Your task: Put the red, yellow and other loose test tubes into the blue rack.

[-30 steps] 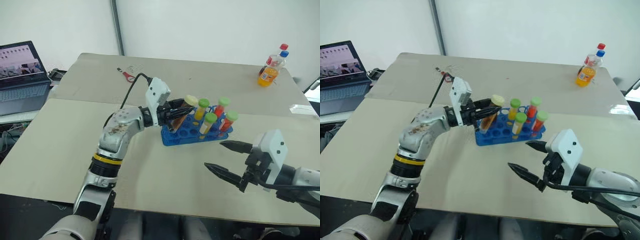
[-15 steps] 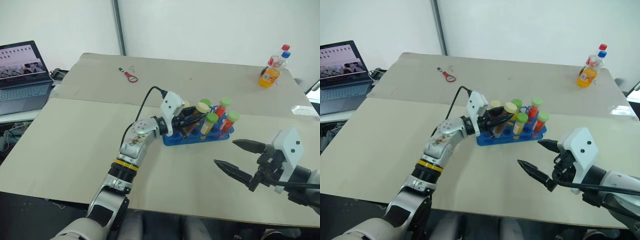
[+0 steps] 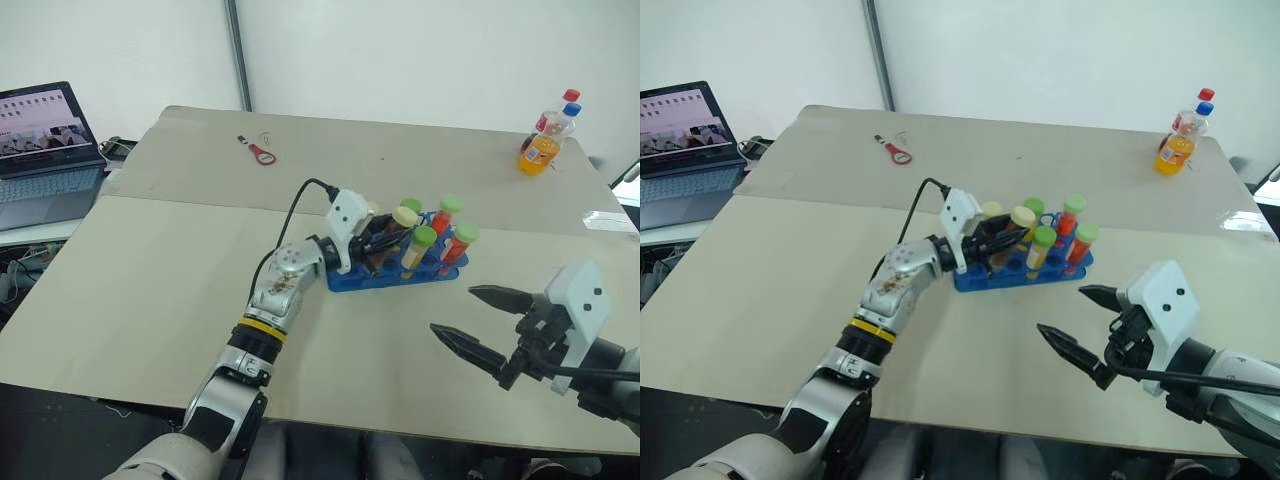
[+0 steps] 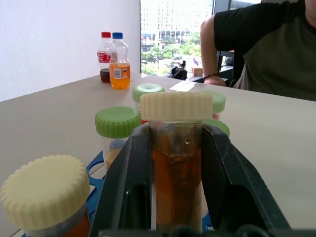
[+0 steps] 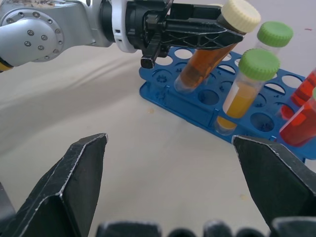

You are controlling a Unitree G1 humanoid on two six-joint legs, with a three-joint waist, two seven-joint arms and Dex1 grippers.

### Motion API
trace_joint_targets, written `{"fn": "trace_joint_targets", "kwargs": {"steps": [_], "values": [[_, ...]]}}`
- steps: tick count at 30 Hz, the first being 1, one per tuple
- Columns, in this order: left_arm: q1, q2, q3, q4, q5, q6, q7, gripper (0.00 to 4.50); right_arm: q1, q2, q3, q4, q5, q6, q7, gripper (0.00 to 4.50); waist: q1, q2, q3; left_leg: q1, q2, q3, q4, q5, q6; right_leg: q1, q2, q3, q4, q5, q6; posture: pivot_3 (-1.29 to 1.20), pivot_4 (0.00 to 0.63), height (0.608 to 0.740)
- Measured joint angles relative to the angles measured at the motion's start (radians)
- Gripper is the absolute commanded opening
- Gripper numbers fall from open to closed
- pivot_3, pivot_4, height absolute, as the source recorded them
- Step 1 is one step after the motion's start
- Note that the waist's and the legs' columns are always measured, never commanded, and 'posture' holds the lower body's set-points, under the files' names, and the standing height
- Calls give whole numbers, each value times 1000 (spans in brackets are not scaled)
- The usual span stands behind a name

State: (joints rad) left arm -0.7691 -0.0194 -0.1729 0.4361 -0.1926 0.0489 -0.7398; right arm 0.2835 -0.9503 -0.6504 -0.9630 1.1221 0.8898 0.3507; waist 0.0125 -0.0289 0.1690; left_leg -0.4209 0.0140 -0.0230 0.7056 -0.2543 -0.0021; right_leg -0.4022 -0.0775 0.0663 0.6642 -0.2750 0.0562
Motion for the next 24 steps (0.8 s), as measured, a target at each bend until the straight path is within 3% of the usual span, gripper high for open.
{"fn": "trace_joint_targets", "kwargs": {"steps": [12,13,18,19,24], "values": [[23,-12,0,21,18,-73,21,866,-3,4,-7,10,0,-7,-31,4500,1,0,0,0,0,0,0,0,0,1,0,0,0,0,0,0,150,701],[29,-10,0,13,19,-75,23,1903,-2,5,-7,10,0,-8,-32,4500,1,0,0,0,0,0,0,0,0,1,0,0,0,0,0,0,150,701],[76,7,-3,13,39,-71,38,4259,-2,12,-7,10,-1,-11,-38,4500,-1,0,0,0,0,0,0,0,0,0,0,0,0,0,0,0,150,701],[79,8,-3,13,40,-70,38,4476,-2,14,-7,10,-1,-11,-38,4500,-1,0,0,0,0,0,0,0,0,0,0,0,0,0,0,0,150,701],[90,20,-4,-5,41,-62,38,4476,-2,16,-7,10,-3,-14,-38,4500,0,0,0,0,0,0,0,0,0,0,0,0,0,0,0,0,150,701]]}}
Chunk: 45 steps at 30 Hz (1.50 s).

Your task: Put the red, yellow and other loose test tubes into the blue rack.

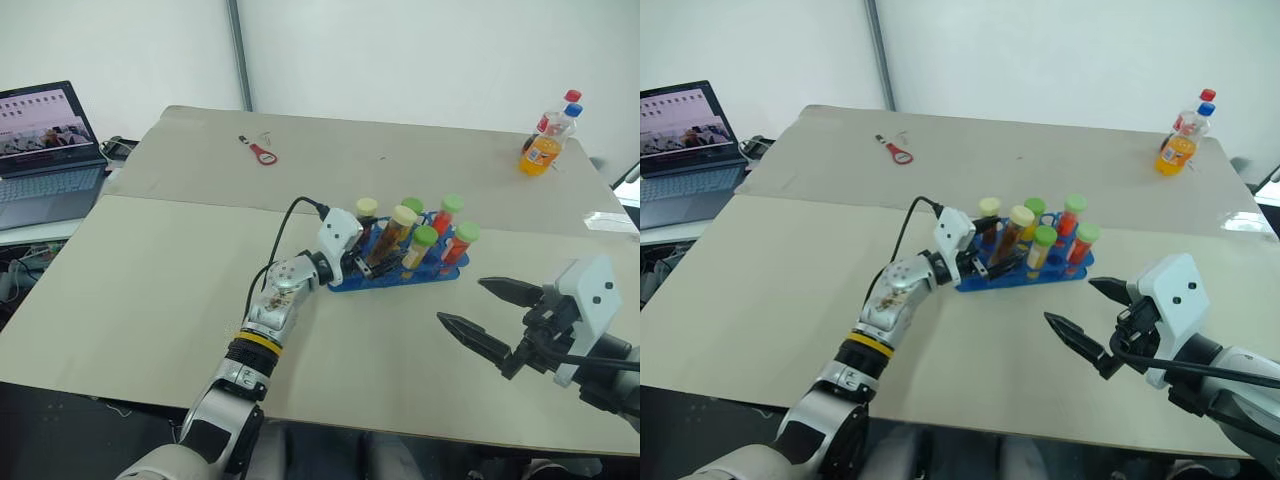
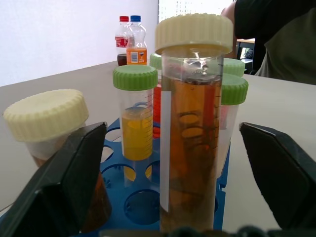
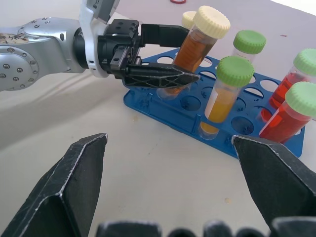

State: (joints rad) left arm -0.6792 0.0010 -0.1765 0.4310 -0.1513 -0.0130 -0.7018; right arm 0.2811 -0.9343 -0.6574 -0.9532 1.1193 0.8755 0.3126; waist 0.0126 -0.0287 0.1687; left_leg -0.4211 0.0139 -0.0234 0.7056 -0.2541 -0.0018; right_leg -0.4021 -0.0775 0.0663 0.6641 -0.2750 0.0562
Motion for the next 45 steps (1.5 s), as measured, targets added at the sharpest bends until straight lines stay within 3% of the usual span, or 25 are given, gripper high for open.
{"fn": "trace_joint_targets", "kwargs": {"steps": [12,15,20,21,28,34,45], "values": [[-7,70,-51,-94,30,140,-54,4476,0,7,10,0,-18,-11,2,4500,-1,0,0,0,0,0,0,0,0,0,0,0,0,0,0,0,150,701],[-43,76,-53,-103,42,185,-38,3578,0,9,11,0,-19,-12,2,4500,0,0,0,0,0,0,0,0,0,0,0,0,0,0,0,0,150,701],[-87,76,-79,-105,60,226,-37,1157,3,9,15,0,-19,-13,4,4500,-1,0,0,0,0,0,0,0,0,0,0,0,0,0,0,0,150,701],[-87,75,-83,-109,61,235,-40,869,5,9,15,0,-19,-13,4,4500,-1,0,0,0,0,0,0,0,0,0,0,0,0,0,0,0,150,701],[-71,88,-88,-159,49,278,-59,826,15,11,15,-1,-21,-13,8,4500,-2,0,0,0,0,0,0,0,0,0,0,0,0,0,0,0,150,701],[5,67,-20,-191,-13,271,-46,826,36,15,37,-16,-90,-30,20,4500,-2,0,0,0,0,0,0,0,0,0,0,0,0,0,0,0,150,701],[116,51,-23,-182,-2,59,-29,826,26,81,155,-32,-216,-61,-11,4500,-2,1,-1,0,0,0,0,0,0,0,0,0,0,0,0,0,150,701]]}}
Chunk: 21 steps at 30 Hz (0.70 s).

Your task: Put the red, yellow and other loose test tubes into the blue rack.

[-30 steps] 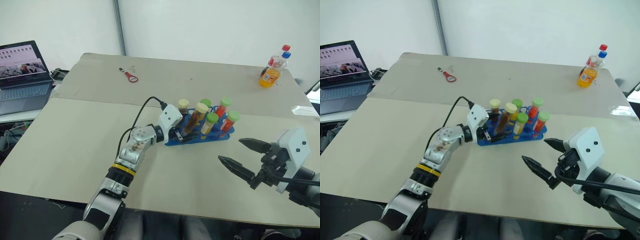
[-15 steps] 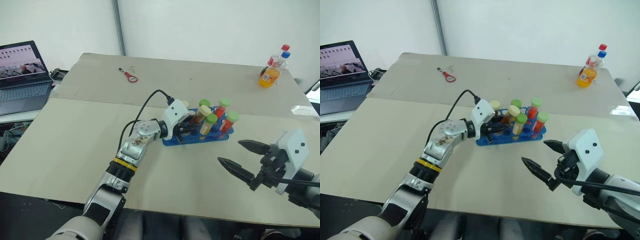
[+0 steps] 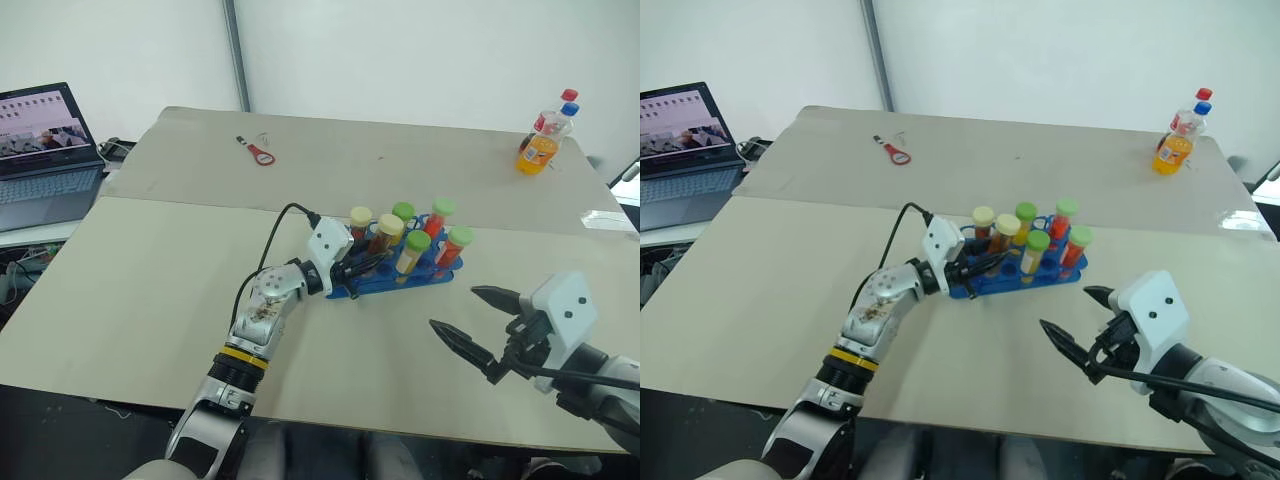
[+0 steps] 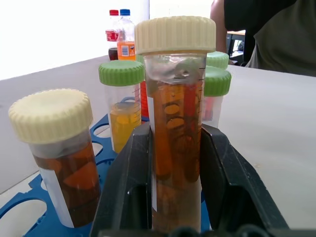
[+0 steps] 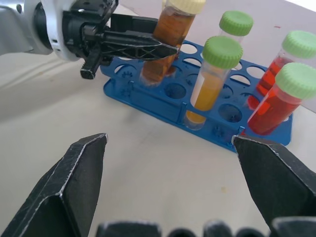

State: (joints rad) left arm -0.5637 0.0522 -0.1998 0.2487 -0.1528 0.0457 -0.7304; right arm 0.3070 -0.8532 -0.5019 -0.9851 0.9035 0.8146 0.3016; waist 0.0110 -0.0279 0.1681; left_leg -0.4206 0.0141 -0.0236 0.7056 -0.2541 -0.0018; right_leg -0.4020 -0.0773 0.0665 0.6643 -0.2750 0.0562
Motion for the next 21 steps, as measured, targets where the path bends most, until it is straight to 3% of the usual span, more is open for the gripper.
{"fn": "trace_joint_targets", "kwargs": {"steps": [5,13,21], "values": [[10,1,-5,30,14,-65,1,826,-32,21,11,-2,-13,0,-25,4500,0,0,0,0,0,0,0,0,0,0,0,0,0,0,0,0,150,701],[18,50,-2,30,14,-58,-9,4475,-58,22,11,-1,7,0,-26,4500,-1,0,0,0,0,0,0,0,0,0,0,0,0,0,0,0,150,701],[91,317,14,-222,-21,81,-146,4475,-73,-26,1,48,-6,-2,42,4500,-7,1,-1,1,1,0,0,0,0,0,0,0,0,0,0,0,150,701]]}}
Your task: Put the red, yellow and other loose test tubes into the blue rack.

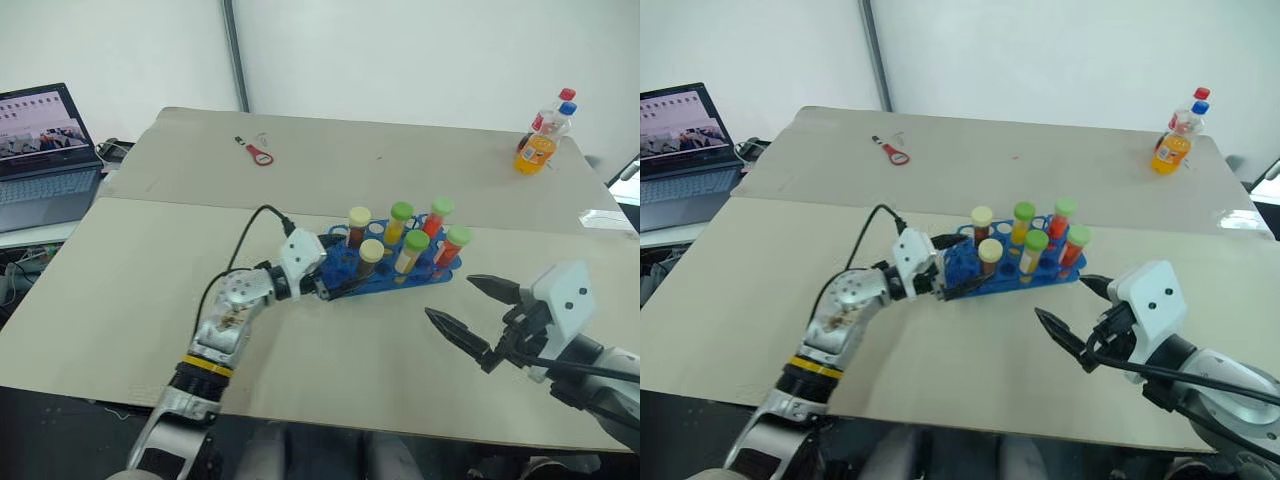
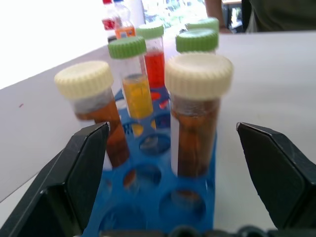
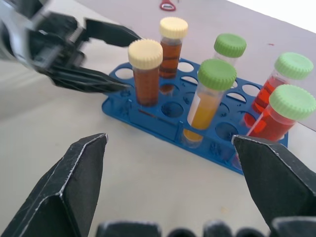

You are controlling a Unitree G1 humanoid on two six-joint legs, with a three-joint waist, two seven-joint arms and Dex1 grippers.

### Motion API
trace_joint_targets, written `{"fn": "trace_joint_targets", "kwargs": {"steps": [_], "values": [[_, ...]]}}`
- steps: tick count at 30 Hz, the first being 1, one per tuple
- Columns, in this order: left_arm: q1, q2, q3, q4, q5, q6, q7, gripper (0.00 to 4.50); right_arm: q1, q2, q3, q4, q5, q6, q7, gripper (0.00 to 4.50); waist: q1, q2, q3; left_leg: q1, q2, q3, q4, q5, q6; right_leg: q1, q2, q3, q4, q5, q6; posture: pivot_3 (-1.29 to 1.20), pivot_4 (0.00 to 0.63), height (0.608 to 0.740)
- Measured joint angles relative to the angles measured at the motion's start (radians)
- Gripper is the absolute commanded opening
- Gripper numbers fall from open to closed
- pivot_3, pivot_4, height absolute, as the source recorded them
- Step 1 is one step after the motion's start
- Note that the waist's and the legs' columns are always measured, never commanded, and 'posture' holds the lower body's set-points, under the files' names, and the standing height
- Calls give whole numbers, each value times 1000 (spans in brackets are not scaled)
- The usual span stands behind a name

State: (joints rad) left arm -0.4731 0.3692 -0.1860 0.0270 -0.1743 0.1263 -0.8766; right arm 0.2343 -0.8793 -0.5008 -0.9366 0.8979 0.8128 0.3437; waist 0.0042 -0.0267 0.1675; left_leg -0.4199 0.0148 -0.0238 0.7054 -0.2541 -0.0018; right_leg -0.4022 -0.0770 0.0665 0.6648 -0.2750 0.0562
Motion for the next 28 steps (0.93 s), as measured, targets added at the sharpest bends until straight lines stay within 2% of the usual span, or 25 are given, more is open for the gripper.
{"fn": "trace_joint_targets", "kwargs": {"steps": [6,11,12,14,19,28], "values": [[23,212,44,-120,-49,161,-95,4475,-43,-68,-49,136,-57,-56,169,4500,-1,0,0,0,0,0,0,0,0,0,0,0,-1,0,0,0,150,701],[55,472,169,-114,-52,187,-178,4475,-111,-218,-54,408,-165,-184,457,4500,-15,1,0,2,1,2,-3,0,0,0,0,0,-1,0,0,0,150,701],[59,491,197,-115,-58,193,-182,4475,-119,-233,-52,448,-185,-202,491,4500,-16,1,0,3,1,2,-3,0,0,0,0,0,-1,0,0,0,150,701],[86,509,243,-127,-69,213,-181,4475,-153,-251,-30,528,-220,-243,563,4500,-13,1,0,3,0,2,-4,0,0,1,-1,0,-2,0,0,0,150,701],[168,510,255,-180,-89,255,-164,4475,-232,-265,56,666,-297,-320,676,4500,-14,0,1,3,1,2,-4,0,0,0,-1,0,-1,0,0,0,150,701],[174,510,284,-219,-104,290,-120,4475,-301,-253,109,721,-349,-350,726,4500,-17,1,1,3,1,2,-4,0,0,0,-1,0,-1,0,0,0,150,701]]}}
